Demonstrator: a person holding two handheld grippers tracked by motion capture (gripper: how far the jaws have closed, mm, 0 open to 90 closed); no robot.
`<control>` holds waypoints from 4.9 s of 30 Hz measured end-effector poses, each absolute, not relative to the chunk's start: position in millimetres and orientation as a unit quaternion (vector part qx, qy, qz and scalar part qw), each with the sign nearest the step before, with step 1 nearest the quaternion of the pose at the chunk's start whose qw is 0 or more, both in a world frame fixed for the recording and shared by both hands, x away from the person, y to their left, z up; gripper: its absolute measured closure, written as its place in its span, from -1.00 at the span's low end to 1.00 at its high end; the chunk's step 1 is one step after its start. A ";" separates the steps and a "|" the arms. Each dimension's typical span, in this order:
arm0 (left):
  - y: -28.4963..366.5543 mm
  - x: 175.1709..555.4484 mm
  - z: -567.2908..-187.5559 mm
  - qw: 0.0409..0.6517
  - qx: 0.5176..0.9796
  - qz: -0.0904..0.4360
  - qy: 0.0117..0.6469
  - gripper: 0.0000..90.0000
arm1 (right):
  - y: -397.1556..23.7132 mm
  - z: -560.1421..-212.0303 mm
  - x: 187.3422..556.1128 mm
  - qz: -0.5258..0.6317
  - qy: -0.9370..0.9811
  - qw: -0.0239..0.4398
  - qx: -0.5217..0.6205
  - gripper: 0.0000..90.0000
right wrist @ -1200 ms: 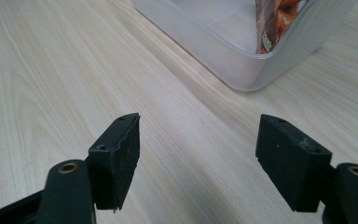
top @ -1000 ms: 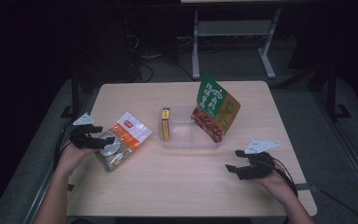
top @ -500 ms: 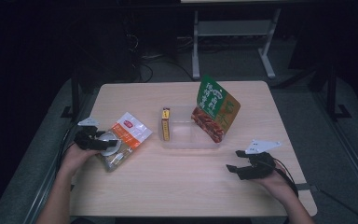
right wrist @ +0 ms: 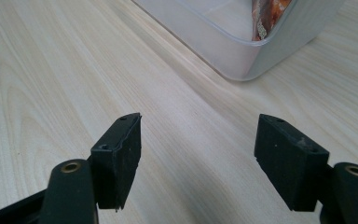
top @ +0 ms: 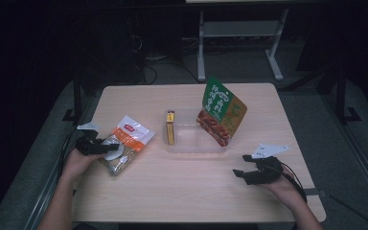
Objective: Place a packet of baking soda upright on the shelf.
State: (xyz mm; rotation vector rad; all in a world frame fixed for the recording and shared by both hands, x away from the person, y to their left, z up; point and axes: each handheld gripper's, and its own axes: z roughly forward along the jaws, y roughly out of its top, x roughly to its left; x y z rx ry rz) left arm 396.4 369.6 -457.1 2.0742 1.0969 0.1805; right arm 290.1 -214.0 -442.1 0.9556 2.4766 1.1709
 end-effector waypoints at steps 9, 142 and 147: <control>374.2 392.7 -453.5 0.398 0.817 0.039 0.415 0.88 | -214.5 -442.2 290.3 0.397 0.849 0.122 0.326 -0.30; 220.9 295.0 -422.7 0.483 0.840 -0.008 0.248 -0.41 | -136.9 -335.3 319.2 0.574 0.802 0.007 0.163 1.00; 221.6 295.8 -423.5 0.479 0.842 -0.006 0.246 -0.42 | -134.4 -323.4 332.4 0.577 0.801 0.021 0.162 1.00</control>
